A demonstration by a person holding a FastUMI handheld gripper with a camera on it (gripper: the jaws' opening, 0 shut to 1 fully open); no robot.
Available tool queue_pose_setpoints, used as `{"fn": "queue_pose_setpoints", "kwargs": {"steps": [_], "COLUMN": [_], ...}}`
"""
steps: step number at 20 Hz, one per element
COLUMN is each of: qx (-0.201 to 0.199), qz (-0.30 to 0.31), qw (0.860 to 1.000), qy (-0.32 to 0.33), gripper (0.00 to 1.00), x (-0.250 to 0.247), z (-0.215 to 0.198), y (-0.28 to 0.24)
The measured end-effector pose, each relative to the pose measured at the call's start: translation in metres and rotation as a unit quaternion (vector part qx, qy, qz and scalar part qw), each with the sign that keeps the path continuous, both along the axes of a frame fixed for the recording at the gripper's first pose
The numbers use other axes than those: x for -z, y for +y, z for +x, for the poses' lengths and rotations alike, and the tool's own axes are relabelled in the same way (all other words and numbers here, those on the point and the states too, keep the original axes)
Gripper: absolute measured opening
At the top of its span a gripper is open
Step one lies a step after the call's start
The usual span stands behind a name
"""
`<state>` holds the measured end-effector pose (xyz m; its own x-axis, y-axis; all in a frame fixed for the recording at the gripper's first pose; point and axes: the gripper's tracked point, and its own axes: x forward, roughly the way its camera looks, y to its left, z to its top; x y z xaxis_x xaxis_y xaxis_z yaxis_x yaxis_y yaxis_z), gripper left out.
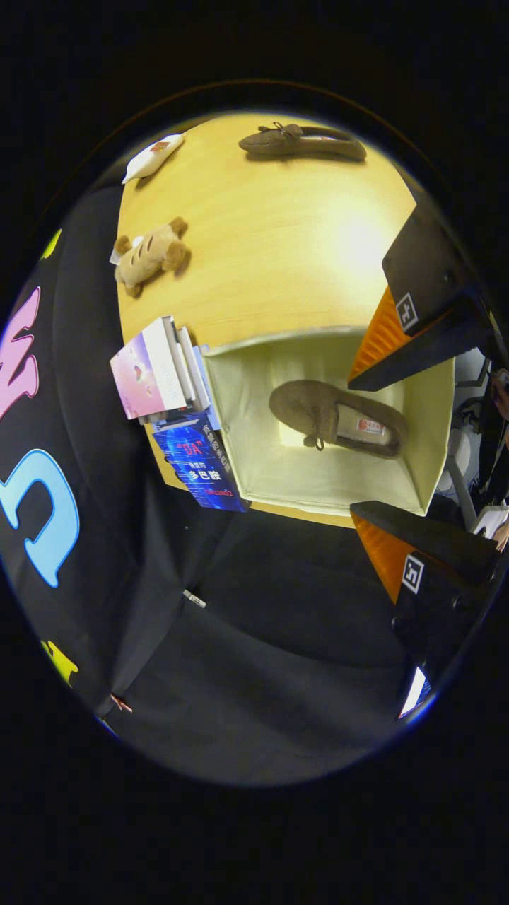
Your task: Open the storage box then place both shoes into the box .Put the left shoe in first, then the right shoe, with the right side of both shoes facing outward in a uniform manner.
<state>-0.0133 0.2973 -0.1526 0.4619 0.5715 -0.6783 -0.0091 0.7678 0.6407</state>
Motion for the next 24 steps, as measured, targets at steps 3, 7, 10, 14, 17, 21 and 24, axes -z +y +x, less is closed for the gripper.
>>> {"fn": "queue_pose_setpoints", "kwargs": {"steps": [3, 7, 10, 14, 17, 21, 24], "qx": [-0.01, -0.015, -0.005, 0.03, 0.056, 0.06, 0.069], "qz": [-0.024, -0.063, -0.097, -0.117, -0.124, -0.145, -0.153], "qw": [0.999, 0.997, 0.994, 0.992, 0.991, 0.987, 0.983], "qy": [-0.029, -0.047, -0.047, -0.024, 0.003, 0.042, 0.077], "gripper": [0.97, 0.97, 0.97, 0.97, 0.97, 0.97, 0.98], "x": [-0.005, 0.006, 0.023, 0.052, 0.082, 0.127, 0.165], "z": [-0.004, -0.014, -0.023, -0.037, -0.046, -0.062, -0.069], "y": [-0.053, -0.132, -0.201, -0.28, -0.331, -0.375, -0.398]}}
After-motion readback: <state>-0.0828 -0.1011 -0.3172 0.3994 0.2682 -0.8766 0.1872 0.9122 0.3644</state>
